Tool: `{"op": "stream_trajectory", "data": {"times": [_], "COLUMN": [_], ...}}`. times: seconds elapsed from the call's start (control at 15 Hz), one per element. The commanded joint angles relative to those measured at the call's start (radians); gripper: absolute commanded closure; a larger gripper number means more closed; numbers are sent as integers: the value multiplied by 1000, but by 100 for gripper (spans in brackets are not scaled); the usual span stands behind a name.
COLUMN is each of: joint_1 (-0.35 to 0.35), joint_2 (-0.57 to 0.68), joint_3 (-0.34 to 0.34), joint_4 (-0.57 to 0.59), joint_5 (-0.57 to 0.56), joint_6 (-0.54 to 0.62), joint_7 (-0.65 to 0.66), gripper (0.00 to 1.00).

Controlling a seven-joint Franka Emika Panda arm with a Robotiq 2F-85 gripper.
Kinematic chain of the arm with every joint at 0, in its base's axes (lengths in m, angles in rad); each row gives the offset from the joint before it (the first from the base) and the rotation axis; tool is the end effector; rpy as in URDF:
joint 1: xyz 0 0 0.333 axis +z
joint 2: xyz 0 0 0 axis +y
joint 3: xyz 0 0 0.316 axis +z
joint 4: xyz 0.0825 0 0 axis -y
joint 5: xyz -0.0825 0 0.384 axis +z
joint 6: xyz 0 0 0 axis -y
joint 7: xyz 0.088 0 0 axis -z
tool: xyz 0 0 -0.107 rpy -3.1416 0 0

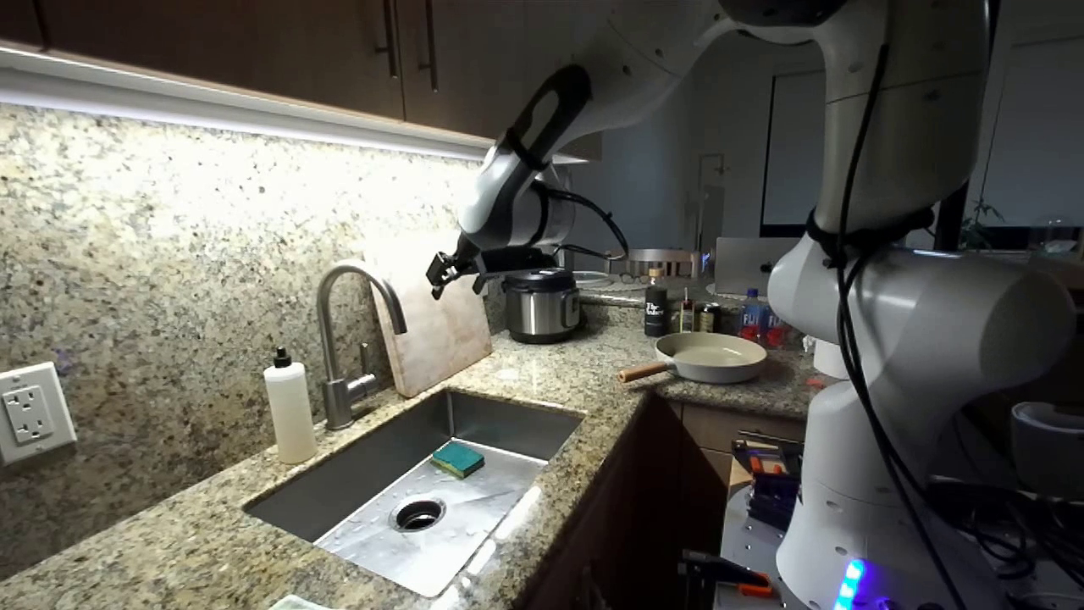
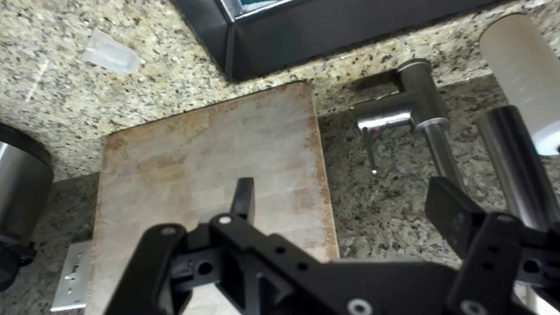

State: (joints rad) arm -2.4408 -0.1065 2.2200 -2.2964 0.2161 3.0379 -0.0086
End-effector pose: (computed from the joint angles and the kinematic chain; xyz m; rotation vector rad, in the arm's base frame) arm 0.5502 -0.1329 0.3999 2.8492 -0.5578 1.0243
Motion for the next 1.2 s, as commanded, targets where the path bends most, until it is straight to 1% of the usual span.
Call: {"op": "stream_trajectory", "data": {"times": [0.0, 0.07, 0.13, 0.2, 0.27, 0.53, 0.6, 0.87, 1.0, 1.13], "joint_1": [-127, -132, -94, -102, -106, -109, -106, -133, -147, -171], "joint_2": [94, 58, 50, 49, 47, 44, 35, 27, 12, -5], "joint_3": [175, 173, 134, 146, 151, 152, 148, 174, 183, 200], "joint_4": [-16, 7, 2, 5, 5, 5, 6, 37, 68, 112], "joint_5": [188, 261, 165, 210, 225, 226, 219, 325, 395, 498], "joint_6": [-46, -58, -28, -35, -39, -40, -31, -51, -62, -98], "joint_7": [-263, -330, -199, -250, -270, -273, -253, -333, -378, -459], "gripper": [0, 0, 0, 0, 0, 0, 0, 0, 0, 0]}}
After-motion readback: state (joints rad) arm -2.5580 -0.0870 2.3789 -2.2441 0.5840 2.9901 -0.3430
